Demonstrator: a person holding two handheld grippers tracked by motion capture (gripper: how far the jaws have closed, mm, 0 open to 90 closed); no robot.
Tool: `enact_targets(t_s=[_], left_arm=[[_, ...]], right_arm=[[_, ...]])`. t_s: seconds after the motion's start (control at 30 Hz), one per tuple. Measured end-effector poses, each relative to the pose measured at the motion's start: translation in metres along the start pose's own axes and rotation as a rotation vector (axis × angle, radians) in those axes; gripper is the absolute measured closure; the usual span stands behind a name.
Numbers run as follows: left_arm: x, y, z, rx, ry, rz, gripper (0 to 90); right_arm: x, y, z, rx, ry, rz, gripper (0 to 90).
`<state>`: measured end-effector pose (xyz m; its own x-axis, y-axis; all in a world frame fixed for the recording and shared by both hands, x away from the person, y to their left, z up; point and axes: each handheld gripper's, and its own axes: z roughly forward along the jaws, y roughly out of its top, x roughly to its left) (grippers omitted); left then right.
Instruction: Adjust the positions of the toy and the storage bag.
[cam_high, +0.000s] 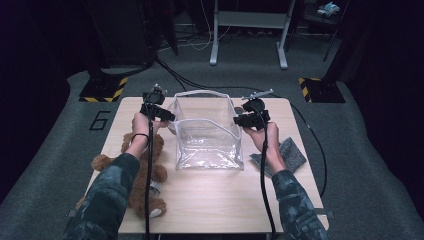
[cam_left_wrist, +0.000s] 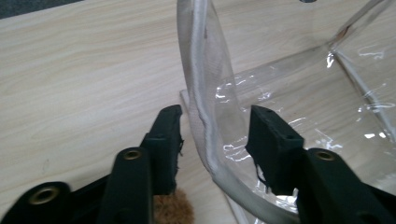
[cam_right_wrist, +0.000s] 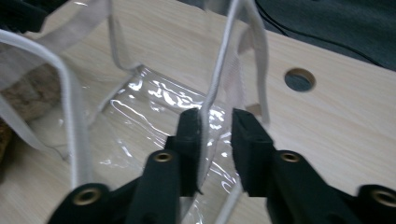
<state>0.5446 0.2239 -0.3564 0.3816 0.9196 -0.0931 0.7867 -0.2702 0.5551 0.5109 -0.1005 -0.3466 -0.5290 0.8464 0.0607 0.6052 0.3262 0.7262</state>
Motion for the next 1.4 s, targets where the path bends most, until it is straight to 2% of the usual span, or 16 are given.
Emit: enact_targets(t_s=[0.07, 0.13, 0.23, 0.37, 0.5, 0.57, 0.67, 0.73, 0.83, 0.93, 1.0, 1.07, 1.17, 1.23, 1.27, 1.4], left_arm=[[-0.003, 0.000, 0.001, 0.016, 0.006, 0.006, 53.9], [-0.005, 0.000, 0.001, 0.019, 0.020, 0.018, 66.1], [-0.003, 0.002, 0.002, 0.007, 0.034, 0.048, 76.9], [0.003, 0.002, 0.003, 0.007, 0.055, 0.055, 78.8], [0.009, 0.002, 0.007, 0.000, 0.050, 0.028, 78.6], [0.006, 0.003, 0.006, -0.009, 0.062, 0.035, 77.0], [0.003, 0.003, 0.003, -0.024, 0.080, 0.023, 58.4], [0.004, 0.002, -0.003, -0.048, 0.069, 0.018, 46.5], [0.008, 0.002, -0.017, -0.074, 0.070, 0.033, 34.7], [0.013, -0.001, -0.032, -0.109, 0.054, 0.003, 28.3], [0.017, -0.003, -0.041, -0.126, 0.053, 0.007, 24.9], [0.019, -0.007, -0.048, -0.144, 0.046, -0.027, 21.8], [0.023, -0.016, -0.058, -0.167, 0.031, -0.031, 18.3], [0.023, -0.021, -0.062, -0.173, 0.036, -0.028, 16.1], [0.023, -0.025, -0.063, -0.179, 0.025, -0.027, 15.1], [0.026, -0.039, -0.068, -0.198, 0.020, -0.041, 13.6]], right_arm=[[0.004, 0.004, 0.005, 0.005, 0.006, -0.009, 68.6], [0.007, 0.007, 0.009, 0.007, -0.013, -0.020, 79.9], [0.006, 0.007, 0.011, 0.011, -0.027, -0.003, 85.5], [-0.003, 0.001, 0.007, 0.026, -0.051, 0.031, 87.9], [-0.010, -0.009, 0.001, 0.012, -0.031, 0.064, 87.9], [-0.009, -0.012, 0.001, 0.007, -0.022, 0.052, 86.8], [-0.007, -0.011, -0.001, -0.028, -0.017, 0.052, 69.8], [-0.005, -0.011, -0.007, -0.049, -0.009, 0.046, 57.6], [-0.004, -0.013, -0.021, -0.089, -0.012, 0.039, 44.1], [-0.004, -0.018, -0.036, -0.113, -0.010, 0.036, 32.9], [-0.004, -0.023, -0.045, -0.129, -0.009, 0.039, 27.5], [-0.004, -0.032, -0.054, -0.138, -0.013, 0.039, 21.1], [-0.003, -0.046, -0.061, -0.158, -0.010, 0.039, 15.2], [-0.002, -0.059, -0.063, -0.163, -0.007, 0.025, 14.4], [0.000, -0.065, -0.063, -0.162, 0.004, 0.045, 13.6], [0.010, -0.092, -0.058, -0.157, 0.001, 0.011, 7.4]])
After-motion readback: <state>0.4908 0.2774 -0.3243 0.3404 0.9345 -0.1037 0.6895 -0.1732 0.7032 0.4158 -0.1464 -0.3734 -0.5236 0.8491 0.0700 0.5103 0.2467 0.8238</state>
